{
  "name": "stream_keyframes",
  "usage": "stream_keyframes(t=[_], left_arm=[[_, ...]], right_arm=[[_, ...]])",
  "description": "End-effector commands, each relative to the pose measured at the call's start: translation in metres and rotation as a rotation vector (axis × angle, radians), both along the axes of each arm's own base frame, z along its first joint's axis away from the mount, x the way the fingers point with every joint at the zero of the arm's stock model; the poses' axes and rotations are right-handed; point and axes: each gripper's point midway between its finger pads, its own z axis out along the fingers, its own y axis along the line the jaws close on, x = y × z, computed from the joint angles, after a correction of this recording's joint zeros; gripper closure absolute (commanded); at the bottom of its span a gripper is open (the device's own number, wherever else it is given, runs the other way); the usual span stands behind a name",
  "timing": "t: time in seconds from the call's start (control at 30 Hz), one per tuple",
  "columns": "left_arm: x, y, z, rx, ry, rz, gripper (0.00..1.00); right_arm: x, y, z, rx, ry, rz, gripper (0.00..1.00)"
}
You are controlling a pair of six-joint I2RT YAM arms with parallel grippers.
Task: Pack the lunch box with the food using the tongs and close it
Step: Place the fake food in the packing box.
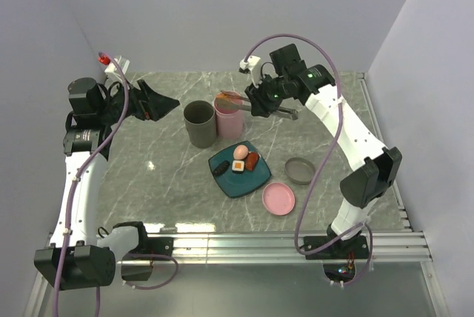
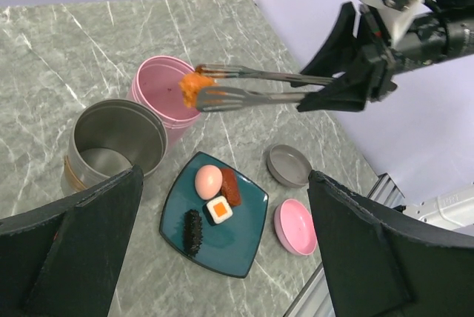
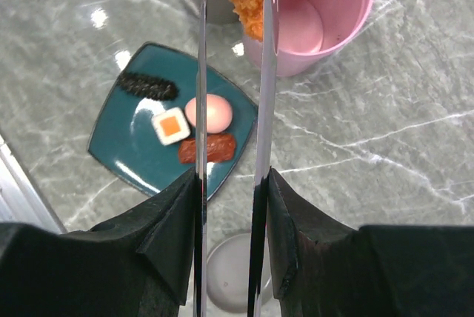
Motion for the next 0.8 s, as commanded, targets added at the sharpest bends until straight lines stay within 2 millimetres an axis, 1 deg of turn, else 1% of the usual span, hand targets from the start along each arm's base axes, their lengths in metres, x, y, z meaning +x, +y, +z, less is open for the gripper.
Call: stream_keyframes(t=[0.0, 0.03, 0.07, 0.13, 0.17, 0.37, 0.47, 0.53, 0.6, 0.63, 0.7, 0.73, 0.77], left_arm=[[0.002, 0.001, 0.009, -0.008, -0.04, 0.004, 0.01], [0.003, 0.001, 0.008, -0.009, -0.036, 0.003, 0.01], [0.003, 0.001, 0.008, -0.009, -0.039, 0.004, 0.01], [0.004, 0.001, 0.006, -0.009, -0.034, 0.003, 0.01], [0.004, 0.001, 0.006, -0.01, -0.031, 0.003, 0.01], [0.006, 0.001, 0.003, -0.011, -0.025, -0.003, 0.01], [0.006, 0.001, 0.002, -0.011, -0.023, -0.003, 0.01], [0.007, 0.001, 0.001, -0.008, -0.024, 0.0, 0.01], [0.006, 0.001, 0.0, -0.007, -0.022, -0.001, 0.01], [0.006, 0.001, -0.001, -0.008, -0.019, -0.001, 0.01], [0.006, 0.001, -0.002, -0.009, -0.017, -0.002, 0.01], [0.006, 0.001, -0.002, -0.01, -0.016, -0.002, 0.01], [0.007, 0.001, -0.003, -0.01, -0.016, 0.0, 0.0]], right_arm=[[0.032, 0.003, 0.027, 0.057, -0.093, -0.069, 0.92], [0.038, 0.0, 0.028, 0.056, -0.1, -0.085, 0.91], [0.042, 0.001, 0.024, 0.054, -0.097, -0.091, 0.92], [0.047, 0.0, 0.021, 0.05, -0.098, -0.095, 0.92], [0.05, 0.0, 0.016, 0.042, -0.091, -0.1, 0.92], [0.06, -0.001, -0.002, 0.016, -0.072, -0.103, 0.92], [0.062, -0.001, -0.003, 0.019, -0.07, -0.105, 0.92], [0.062, 0.0, -0.002, 0.022, -0.067, -0.103, 0.92], [0.061, 0.002, 0.003, 0.034, -0.067, -0.099, 0.92], [0.061, 0.005, 0.01, 0.05, -0.075, -0.094, 0.92], [0.059, 0.009, 0.016, 0.062, -0.071, -0.087, 0.92], [0.057, 0.014, 0.021, 0.072, -0.077, -0.073, 0.92], [0.055, 0.017, 0.02, 0.073, -0.068, -0.067, 0.92]])
